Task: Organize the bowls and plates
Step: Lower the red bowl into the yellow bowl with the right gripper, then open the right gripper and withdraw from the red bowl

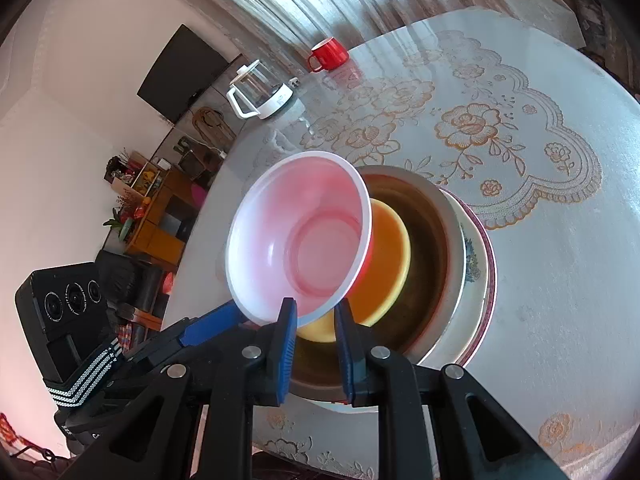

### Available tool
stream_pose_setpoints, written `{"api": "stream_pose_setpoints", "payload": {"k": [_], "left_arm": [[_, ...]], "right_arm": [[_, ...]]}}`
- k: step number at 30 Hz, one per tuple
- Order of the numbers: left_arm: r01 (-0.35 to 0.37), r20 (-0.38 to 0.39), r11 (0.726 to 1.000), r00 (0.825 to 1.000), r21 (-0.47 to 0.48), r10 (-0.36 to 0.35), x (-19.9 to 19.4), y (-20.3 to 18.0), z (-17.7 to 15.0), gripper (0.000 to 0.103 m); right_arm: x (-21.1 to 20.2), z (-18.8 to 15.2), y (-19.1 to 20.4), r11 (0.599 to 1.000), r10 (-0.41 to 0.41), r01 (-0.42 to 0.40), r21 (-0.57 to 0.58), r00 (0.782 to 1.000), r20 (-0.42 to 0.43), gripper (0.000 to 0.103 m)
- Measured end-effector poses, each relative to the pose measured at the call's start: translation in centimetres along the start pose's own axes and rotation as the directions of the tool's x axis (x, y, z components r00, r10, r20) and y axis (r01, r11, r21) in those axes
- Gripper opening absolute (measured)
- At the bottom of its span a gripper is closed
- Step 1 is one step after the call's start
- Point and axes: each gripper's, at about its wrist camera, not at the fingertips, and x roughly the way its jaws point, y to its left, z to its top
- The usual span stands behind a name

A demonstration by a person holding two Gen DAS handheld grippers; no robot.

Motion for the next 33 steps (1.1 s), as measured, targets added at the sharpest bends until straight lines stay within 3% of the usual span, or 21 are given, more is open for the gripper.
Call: {"api": "stream_pose_setpoints", "payload": {"k": [22, 29, 33], "left_arm": [[-0.042, -0.005, 0.999, 0.999, 0.014, 0.042, 0.6, 0.2, -0.1, 0.055], [-0.126, 0.045, 0.992, 0.991, 0.013, 0.125, -0.1, 0.6, -0.2, 0.063], [-0.2, 0.07, 0.98, 0.977, -0.008, 0.2, -0.8, 1.3, -0.4, 0.07]], "right_arm": [[-0.4, -1.0, -1.6, 0.996, -0.057, 0.057, 0.062, 0.998, -0.005, 0.024], [-1.1, -1.2, -0.8, 0.993, -0.114, 0.114, 0.011, 0.993, 0.041, 0.031], [-1.7, -1.6, 0.0, 0.985, -0.166, 0.17, -0.033, 0.982, 0.089, 0.035]]}}
